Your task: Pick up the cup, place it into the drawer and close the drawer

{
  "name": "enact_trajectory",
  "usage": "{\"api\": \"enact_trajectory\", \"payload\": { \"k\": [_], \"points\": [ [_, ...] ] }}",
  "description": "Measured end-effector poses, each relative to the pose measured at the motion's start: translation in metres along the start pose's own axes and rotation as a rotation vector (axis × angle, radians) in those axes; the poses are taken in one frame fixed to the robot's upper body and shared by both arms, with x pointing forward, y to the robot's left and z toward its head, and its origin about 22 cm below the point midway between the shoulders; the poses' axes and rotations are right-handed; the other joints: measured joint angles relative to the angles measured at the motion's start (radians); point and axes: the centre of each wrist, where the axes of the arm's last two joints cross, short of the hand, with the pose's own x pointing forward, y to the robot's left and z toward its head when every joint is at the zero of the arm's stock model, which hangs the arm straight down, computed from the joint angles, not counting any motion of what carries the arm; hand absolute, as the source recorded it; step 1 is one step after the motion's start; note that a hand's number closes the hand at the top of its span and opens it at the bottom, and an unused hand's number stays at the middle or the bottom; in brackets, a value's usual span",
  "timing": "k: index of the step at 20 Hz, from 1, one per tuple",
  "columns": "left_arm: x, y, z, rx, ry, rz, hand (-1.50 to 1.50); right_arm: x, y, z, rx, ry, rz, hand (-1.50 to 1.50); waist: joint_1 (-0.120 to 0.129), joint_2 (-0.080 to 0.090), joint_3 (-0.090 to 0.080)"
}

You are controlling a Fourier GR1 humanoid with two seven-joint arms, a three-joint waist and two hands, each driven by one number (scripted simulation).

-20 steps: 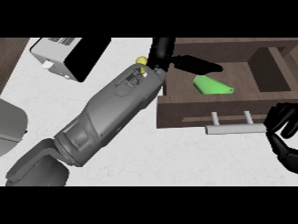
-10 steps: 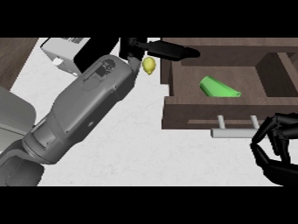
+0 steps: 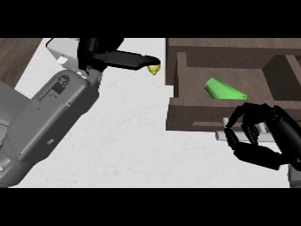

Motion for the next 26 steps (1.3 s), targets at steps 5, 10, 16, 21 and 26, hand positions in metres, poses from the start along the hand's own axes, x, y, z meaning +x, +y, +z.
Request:
{"api": "enact_trajectory", "payload": {
  "k": [5, 10, 16, 21, 26],
  "points": [
    [-0.002, 0.034, 0.019, 0.015, 0.005, 0.006, -1.50, -0.015, 0.027, -0.015, 0.092, 0.030, 0.185, 1.50, 0.007, 0.002, 0.000],
    [-0.004, 0.062, 0.042, 0.022, 0.012, 0.014, -1.50, -0.042, 0.052, -0.034, 0.160, 0.063, 0.361, 1.50, 0.016, 0.004, 0.001],
    [-0.005, 0.094, 0.066, 0.042, 0.013, 0.015, -1.50, -0.076, 0.077, -0.069, 0.204, 0.077, 0.469, 1.50, 0.009, 0.009, 0.001],
    [-0.005, 0.121, 0.083, 0.054, 0.020, 0.007, -1.50, -0.101, 0.079, -0.100, 0.205, 0.083, 0.475, 1.50, 0.007, 0.009, 0.000],
    [-0.005, 0.129, 0.091, 0.041, 0.013, 0.015, -1.50, -0.116, 0.067, -0.127, 0.221, 0.098, 0.455, 1.50, 0.016, 0.012, -0.001]
  ]
}}
